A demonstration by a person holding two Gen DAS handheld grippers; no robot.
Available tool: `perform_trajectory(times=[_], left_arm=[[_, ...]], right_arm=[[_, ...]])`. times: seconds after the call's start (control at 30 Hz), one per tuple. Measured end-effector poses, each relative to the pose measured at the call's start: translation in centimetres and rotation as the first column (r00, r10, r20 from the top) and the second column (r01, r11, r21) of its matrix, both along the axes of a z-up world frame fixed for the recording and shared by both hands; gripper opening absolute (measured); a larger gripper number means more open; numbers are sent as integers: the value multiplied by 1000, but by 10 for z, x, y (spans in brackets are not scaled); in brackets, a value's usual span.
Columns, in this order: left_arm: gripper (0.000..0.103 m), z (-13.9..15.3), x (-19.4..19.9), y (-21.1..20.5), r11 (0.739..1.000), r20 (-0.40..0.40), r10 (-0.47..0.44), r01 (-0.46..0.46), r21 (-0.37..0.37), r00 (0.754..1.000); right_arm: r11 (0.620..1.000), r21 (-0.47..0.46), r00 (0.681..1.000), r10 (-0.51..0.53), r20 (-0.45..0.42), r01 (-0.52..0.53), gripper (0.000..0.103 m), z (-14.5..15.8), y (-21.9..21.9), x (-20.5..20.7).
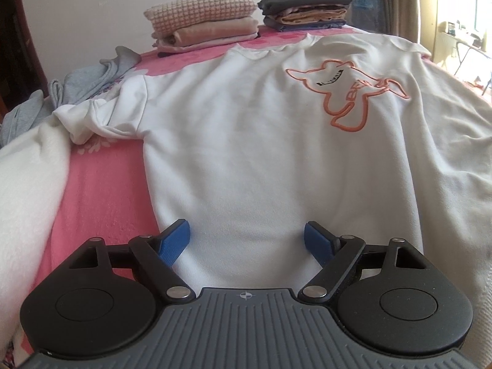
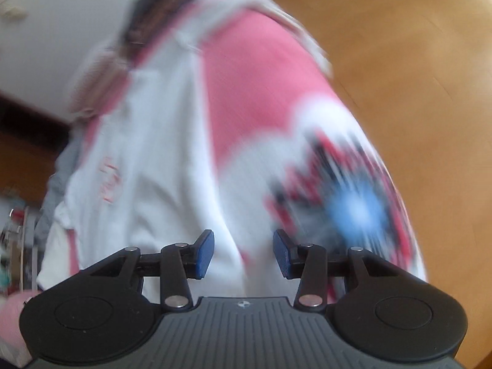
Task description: Fold clothes
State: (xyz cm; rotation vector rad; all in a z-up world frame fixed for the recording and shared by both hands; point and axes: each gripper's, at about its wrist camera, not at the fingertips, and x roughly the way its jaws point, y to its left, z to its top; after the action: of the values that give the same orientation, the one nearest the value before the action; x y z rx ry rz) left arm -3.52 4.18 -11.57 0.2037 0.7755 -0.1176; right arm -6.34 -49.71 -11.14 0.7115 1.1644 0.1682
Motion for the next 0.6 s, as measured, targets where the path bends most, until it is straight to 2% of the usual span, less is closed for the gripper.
perform_trajectory(times=[0.07, 0.13, 0.27, 0.3, 0.4, 0.5, 0.6], left_arm=[[83, 0, -1, 2, 1000, 0, -13, 13, -1, 1000], [83, 0, -2, 3, 1000, 2, -21, 21, -3, 1000], [83, 0, -4, 4, 999, 9, -35, 35, -5, 999], [83, -1, -5, 5, 999, 13, -39, 39, -5, 999], [83, -1, -5, 5, 999, 16, -46, 46, -5, 999], [83, -1, -5, 6, 998, 16, -55, 55, -5, 998], [83, -1, -6, 7, 998, 19, -64, 65, 0, 998]], right_arm=[[992, 80, 995, -99, -14, 100, 43, -10, -6, -18], [968, 174, 983, -176, -51, 183, 43, -16, -10, -25], [962, 210, 984, -163, -78, 176, 42, -15, 9, -38], [971, 182, 986, -146, -76, 158, 40, -15, 16, -38], [990, 96, 993, -95, -73, 101, 4, -14, 35, -40], [999, -23, 1000, -29, 5, 29, 3, 11, 46, -44], [992, -124, 999, -16, 52, 22, 3, 36, 41, -51]])
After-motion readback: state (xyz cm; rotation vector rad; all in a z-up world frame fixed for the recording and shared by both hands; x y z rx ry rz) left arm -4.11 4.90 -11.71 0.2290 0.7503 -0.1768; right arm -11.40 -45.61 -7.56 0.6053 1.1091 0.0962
